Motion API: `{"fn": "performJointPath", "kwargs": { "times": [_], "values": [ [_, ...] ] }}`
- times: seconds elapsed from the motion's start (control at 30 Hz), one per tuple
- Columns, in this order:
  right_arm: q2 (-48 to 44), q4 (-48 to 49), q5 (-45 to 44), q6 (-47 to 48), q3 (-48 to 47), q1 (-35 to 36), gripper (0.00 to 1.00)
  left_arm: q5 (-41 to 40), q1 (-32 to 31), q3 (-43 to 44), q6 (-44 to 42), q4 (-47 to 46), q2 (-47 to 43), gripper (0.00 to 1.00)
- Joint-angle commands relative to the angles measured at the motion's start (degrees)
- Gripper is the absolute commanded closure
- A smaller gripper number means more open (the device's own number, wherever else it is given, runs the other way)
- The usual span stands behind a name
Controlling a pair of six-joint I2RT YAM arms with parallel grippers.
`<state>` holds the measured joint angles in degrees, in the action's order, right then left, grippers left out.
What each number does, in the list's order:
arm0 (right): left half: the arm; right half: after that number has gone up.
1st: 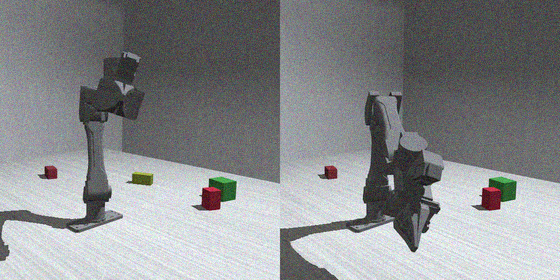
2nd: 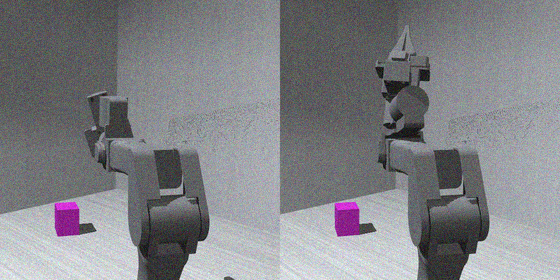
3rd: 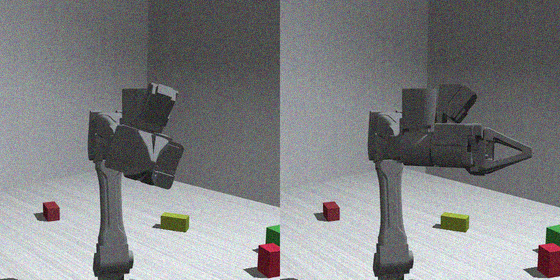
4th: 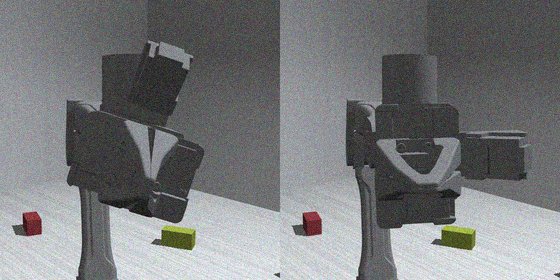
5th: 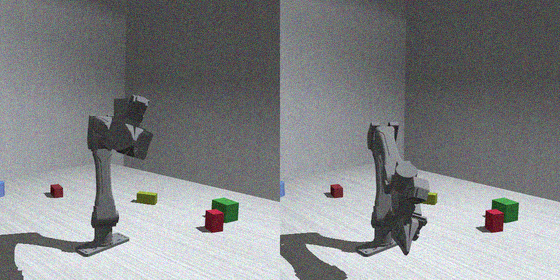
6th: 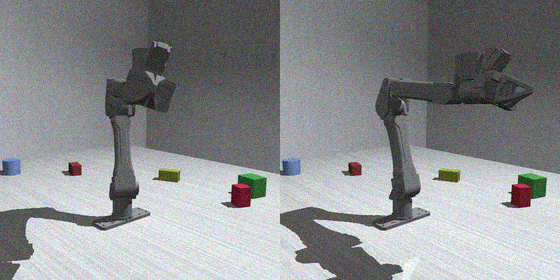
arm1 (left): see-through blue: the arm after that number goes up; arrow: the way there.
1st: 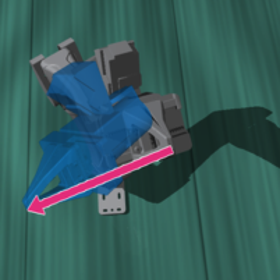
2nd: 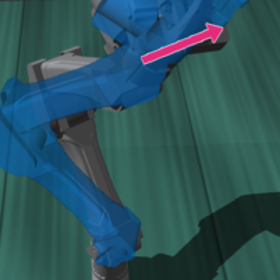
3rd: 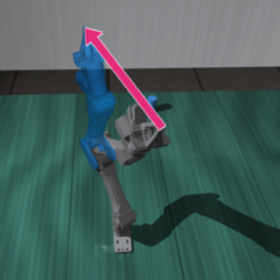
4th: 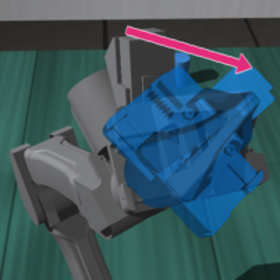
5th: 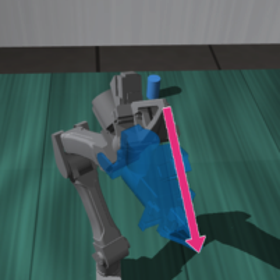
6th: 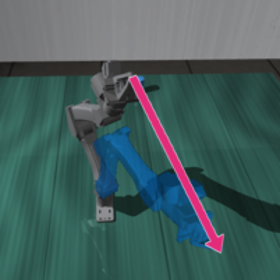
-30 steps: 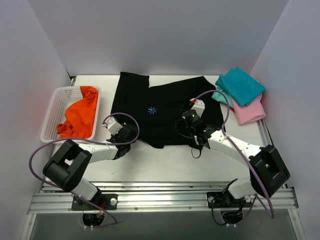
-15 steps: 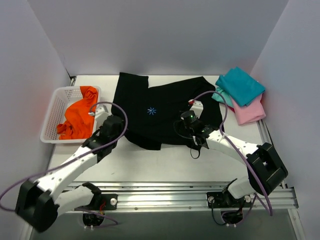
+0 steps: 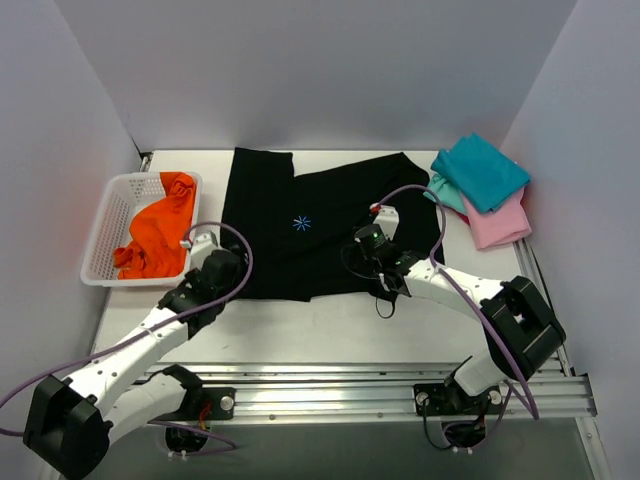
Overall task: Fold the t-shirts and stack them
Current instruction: Flatten the tshirt out
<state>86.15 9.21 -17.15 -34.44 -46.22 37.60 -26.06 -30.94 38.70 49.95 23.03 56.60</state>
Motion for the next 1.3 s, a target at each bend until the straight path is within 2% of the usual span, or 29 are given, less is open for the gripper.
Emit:
{"fn": "performJointPath", "kwargs": {
  "times": [0.0, 0.03, 0.13, 0.23, 0.3, 0.6, 0.73, 0.87, 1.1, 1.27],
  "values": [
    [-0.1, 0.0, -1.6, -0.1, -0.9, 0.4, 0.46, 5.2, -3.7, -6.0, 3.2, -5.0, -3.2, 0.0],
    [0.3, -0.1, -1.7, -0.1, -1.1, 0.4, 0.46, 4.7, -5.3, -6.6, 4.4, -5.2, -3.7, 0.05],
    [1.4, 0.0, -1.7, -0.1, -1.3, 0.4, 0.46, 2.8, -12.9, -8.3, 7.3, -7.5, -4.0, 0.09],
    [2.1, 0.1, -1.7, -0.2, -1.6, 0.4, 0.46, 1.3, -18.6, -8.6, 9.5, -9.7, -0.6, 0.1],
    [2.5, 0.3, -1.7, -0.2, -1.8, 0.4, 0.46, 2.1, -21.0, -9.2, 9.7, -15.8, 3.4, 0.14],
    [2.7, -0.5, -2.5, -0.1, -1.8, 0.5, 0.46, 2.6, -24.6, -4.3, 9.0, -33.2, 25.7, 0.23],
    [2.7, -0.6, -2.5, -0.2, -1.8, 0.5, 0.46, 1.2, -25.4, 0.1, 8.5, -34.5, 35.7, 0.26],
    [2.8, -0.7, -2.3, 0.0, -1.9, 0.5, 0.46, 0.2, -25.6, 3.0, 8.0, -34.0, 40.7, 0.27],
    [3.2, -0.3, -1.8, -0.1, -1.9, 0.5, 0.46, -3.1, -25.8, 3.7, 7.8, -30.2, 41.1, 0.28],
    [3.6, -0.4, -1.7, -0.2, -1.9, 0.5, 0.46, -7.5, -26.8, 2.2, 7.3, -24.4, 37.3, 0.34]
  ]
}}
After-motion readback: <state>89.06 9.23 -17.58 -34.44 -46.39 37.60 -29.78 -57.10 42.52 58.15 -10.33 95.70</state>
